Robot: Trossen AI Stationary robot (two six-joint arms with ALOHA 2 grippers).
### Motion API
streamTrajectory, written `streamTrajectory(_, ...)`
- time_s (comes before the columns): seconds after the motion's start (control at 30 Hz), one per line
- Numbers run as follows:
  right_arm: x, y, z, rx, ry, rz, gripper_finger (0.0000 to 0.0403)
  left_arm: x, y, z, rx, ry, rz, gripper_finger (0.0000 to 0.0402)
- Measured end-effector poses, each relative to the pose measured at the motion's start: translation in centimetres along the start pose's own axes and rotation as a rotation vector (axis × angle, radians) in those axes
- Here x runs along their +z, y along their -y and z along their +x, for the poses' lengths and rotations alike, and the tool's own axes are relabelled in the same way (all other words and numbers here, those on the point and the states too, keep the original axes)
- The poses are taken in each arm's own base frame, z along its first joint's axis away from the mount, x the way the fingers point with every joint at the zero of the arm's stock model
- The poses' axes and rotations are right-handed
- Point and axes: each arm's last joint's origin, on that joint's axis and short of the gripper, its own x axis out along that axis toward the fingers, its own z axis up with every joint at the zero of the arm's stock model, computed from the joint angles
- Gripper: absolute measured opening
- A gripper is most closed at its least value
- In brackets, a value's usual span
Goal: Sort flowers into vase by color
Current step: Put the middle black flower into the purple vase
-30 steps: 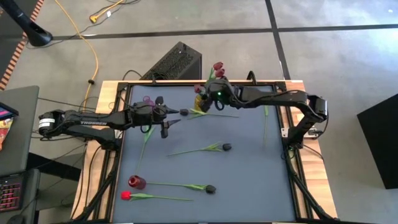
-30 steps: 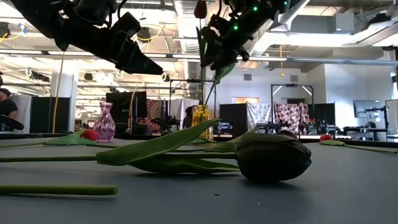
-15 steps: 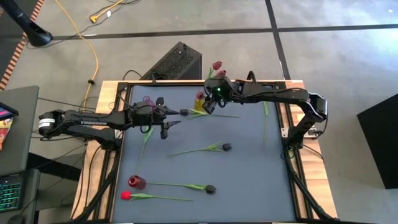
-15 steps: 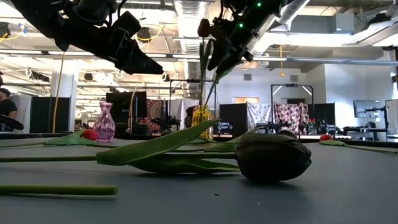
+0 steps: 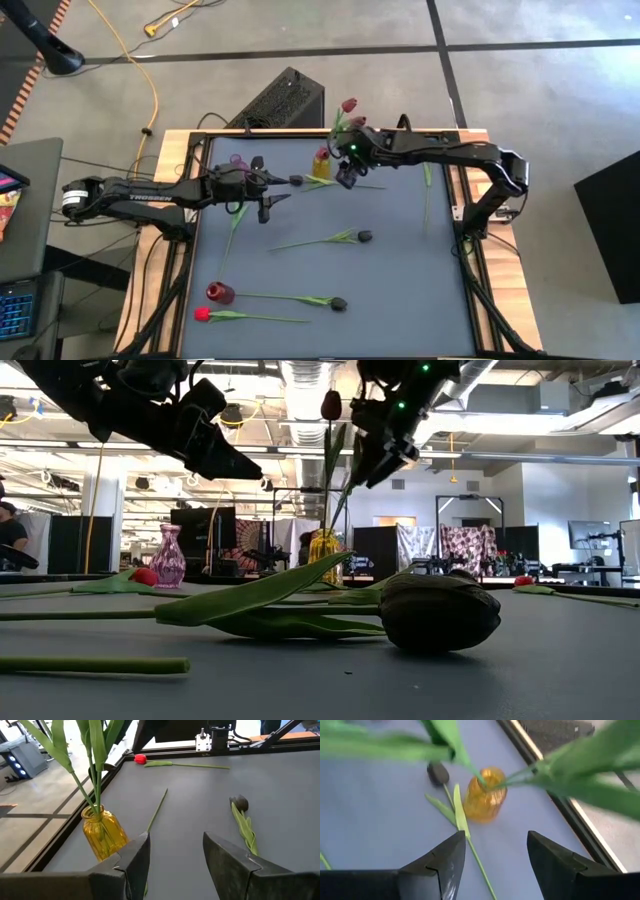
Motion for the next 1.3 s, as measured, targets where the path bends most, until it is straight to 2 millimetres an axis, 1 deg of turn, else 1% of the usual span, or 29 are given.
streamTrajectory(0.13, -0.6, 0.2, -0.7, -0.004, -0.054, -0.001, 0.0240, 0.0, 0.0, 0.0, 0.000, 0.000, 0.000, 0.0173)
streamTrajectory(0.33, -1.4, 0.7, -2.6, -0.014, -0.113, 0.060, 0.0240, 0.0, 0.0, 0.0, 0.000, 0.000, 0.000, 0.0173)
streamTrajectory(0.53, -2.4, 0.2, -4.7, -0.041, -0.149, 0.058, 0.0240, 0.0, 0.0, 0.0, 0.000, 0.000, 0.000, 0.0173)
streamTrajectory(0.63, -2.7, -0.6, -5.4, -0.064, -0.147, 0.032, 0.0240, 0.0, 0.0, 0.0, -0.007, 0.001, -0.009, 0.0173)
streamTrajectory(0.73, -3.3, -1.7, -5.4, -0.074, -0.147, 0.010, 0.0240, 0.0, 0.1, 0.0, -0.030, 0.004, -0.010, 0.0173)
streamTrajectory(0.87, -5.1, -3.2, -4.7, -0.082, -0.185, -0.041, 0.0240, 0.0, 0.2, 0.0, -0.065, 0.009, -0.019, 0.0173)
streamTrajectory(1.0, -7.2, -4.9, -3.9, -0.081, -0.202, -0.077, 0.0240, 0.1, 0.4, 0.0, -0.138, 0.020, -0.027, 0.0173)
streamTrajectory(1.07, -8.2, -5.9, -3.8, -0.056, -0.183, -0.102, 0.0240, 0.2, 0.9, 0.0, -0.188, 0.035, -0.024, 0.0173)
streamTrajectory(1.2, -10.1, -7.3, -4.3, 0.005, -0.116, -0.136, 0.0240, 0.7, 2.6, 0.2, -0.250, 0.066, -0.002, 0.0173)
streamTrajectory(1.3, -11.2, -8.0, -5.1, 0.031, -0.008, -0.142, 0.0240, 1.0, 4.1, 1.0, -0.268, 0.050, 0.007, 0.0173)
